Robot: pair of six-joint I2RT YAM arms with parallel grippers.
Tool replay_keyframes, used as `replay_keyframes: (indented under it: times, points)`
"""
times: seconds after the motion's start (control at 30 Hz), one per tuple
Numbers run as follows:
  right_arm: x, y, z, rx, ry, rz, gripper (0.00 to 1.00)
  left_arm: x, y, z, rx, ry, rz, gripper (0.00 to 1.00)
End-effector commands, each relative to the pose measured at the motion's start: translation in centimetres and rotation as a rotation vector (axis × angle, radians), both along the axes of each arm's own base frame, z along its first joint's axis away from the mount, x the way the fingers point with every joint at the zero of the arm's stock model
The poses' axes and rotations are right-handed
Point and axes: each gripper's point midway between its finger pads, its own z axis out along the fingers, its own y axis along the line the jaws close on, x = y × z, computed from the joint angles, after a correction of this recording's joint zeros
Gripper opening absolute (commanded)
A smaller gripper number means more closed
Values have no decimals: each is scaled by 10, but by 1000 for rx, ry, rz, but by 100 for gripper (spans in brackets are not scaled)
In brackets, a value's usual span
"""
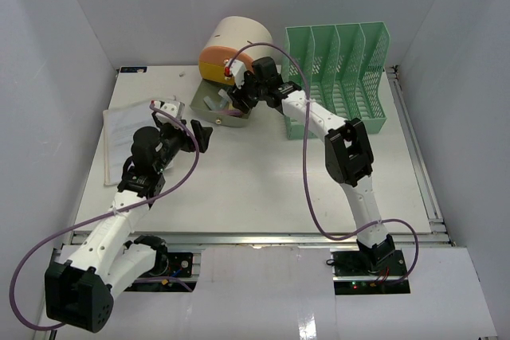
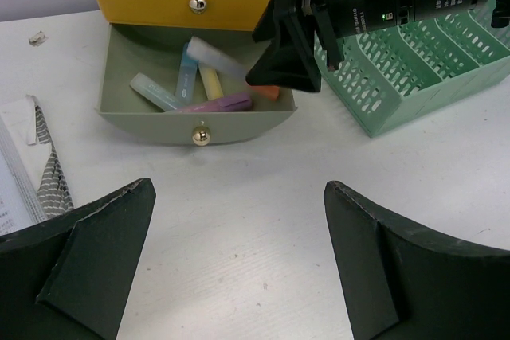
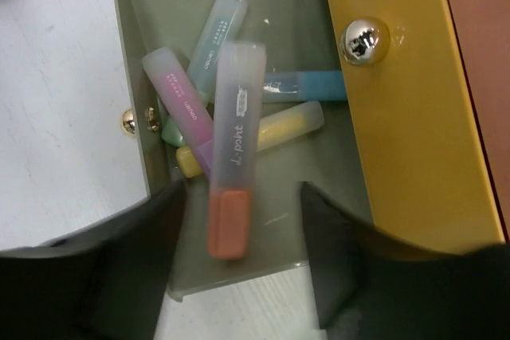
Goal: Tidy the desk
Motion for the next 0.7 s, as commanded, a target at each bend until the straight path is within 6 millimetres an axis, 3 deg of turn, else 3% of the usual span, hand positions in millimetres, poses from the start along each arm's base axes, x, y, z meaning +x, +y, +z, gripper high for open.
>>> replay_keyframes:
  times: [0.0, 0.23, 0.27, 0.33, 0.4, 0.43, 0.53, 0.6, 0.63, 0.67]
  points:
    - [6, 14, 35, 100, -64, 2, 74, 5, 3, 3, -24, -7, 16, 98]
    - [-28, -14, 72, 124, -64, 31, 88, 12, 3, -12, -117, 104, 55, 98]
    - [-32, -24, 78, 132, -60, 34, 91, 13, 2, -14, -130, 118, 51, 98]
    - [-56, -45, 109, 175, -77, 58, 91, 15, -3, -22, -173, 157, 47, 97]
    - [-81, -70, 98, 187, -35, 57, 91, 15, -9, -29, -253, 208, 42, 93]
    - [-90, -87, 125, 232, -102, 44, 90, 18, -9, -34, -287, 235, 51, 90]
    - [-121, -130, 123, 262, -179, 5, 85, 27, -6, -58, -394, 361, 112, 75]
    - [-142, -170, 109, 286, -202, -57, 80, 33, -5, -81, -466, 465, 169, 56]
    - [-147, -177, 113, 331, -220, -58, 78, 35, -3, -87, -490, 491, 190, 51]
    - [-151, -201, 85, 329, -177, -109, 75, 38, -2, -102, -501, 533, 221, 35]
